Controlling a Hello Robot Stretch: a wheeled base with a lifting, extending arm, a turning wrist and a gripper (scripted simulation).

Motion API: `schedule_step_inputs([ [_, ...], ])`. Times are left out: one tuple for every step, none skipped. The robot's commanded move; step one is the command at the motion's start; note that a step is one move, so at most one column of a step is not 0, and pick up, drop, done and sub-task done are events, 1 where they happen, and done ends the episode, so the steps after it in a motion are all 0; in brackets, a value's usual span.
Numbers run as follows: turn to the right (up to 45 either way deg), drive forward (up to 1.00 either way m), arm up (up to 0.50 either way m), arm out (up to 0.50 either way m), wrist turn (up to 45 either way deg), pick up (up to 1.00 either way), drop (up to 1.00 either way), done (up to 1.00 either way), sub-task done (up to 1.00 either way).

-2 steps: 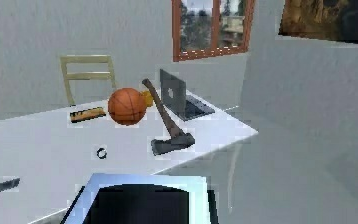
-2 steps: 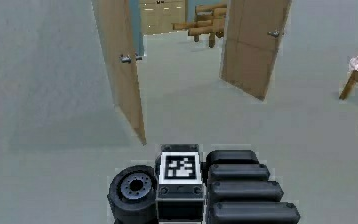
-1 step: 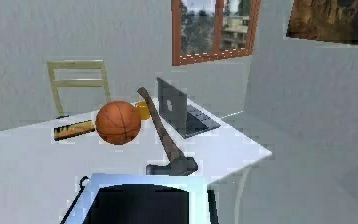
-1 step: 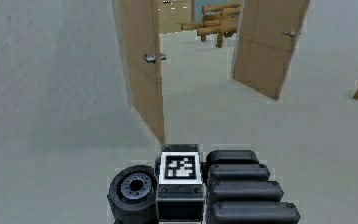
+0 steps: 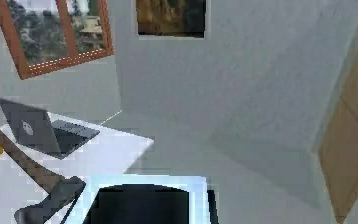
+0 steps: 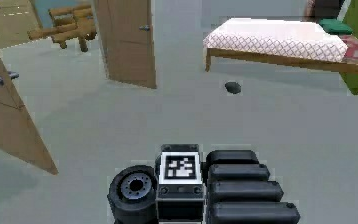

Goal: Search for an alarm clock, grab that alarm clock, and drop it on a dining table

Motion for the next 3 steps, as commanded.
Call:
schedule_step_inputs([
  [-36.0,0.0,0.0,0.0,0.0,0.0,0.0,0.0,0.0],
  [42.0,0.0,0.0,0.0,0.0,0.0,0.0,0.0,0.0],
  [-45.0,0.0,0.0,0.0,0.0,0.0,0.0,0.0,0.0],
])
